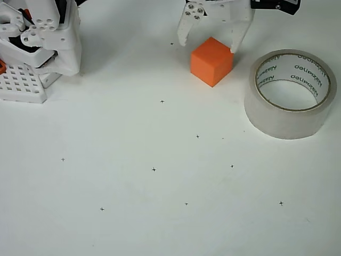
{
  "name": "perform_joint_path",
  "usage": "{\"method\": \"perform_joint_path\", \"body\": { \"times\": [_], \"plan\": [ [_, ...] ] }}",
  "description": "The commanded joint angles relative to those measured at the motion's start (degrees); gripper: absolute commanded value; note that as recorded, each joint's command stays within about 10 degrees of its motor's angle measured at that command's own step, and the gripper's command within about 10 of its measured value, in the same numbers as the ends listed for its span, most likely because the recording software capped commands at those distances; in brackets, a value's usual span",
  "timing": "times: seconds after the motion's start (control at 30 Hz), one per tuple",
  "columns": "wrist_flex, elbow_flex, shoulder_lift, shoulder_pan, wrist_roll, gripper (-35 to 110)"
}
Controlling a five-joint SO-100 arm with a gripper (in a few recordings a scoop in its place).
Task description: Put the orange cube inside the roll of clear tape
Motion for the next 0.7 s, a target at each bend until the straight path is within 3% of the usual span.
{"method": "perform_joint_path", "body": {
  "times": [0.0, 0.5, 0.67],
  "plan": [
    [-0.8, -4.7, 0.8, -1.2, 0.5, 42],
    [-4.7, -4.6, -4.1, -1.3, 0.6, 42],
    [-4.7, -4.6, -4.4, -1.7, 0.7, 25]
  ]
}}
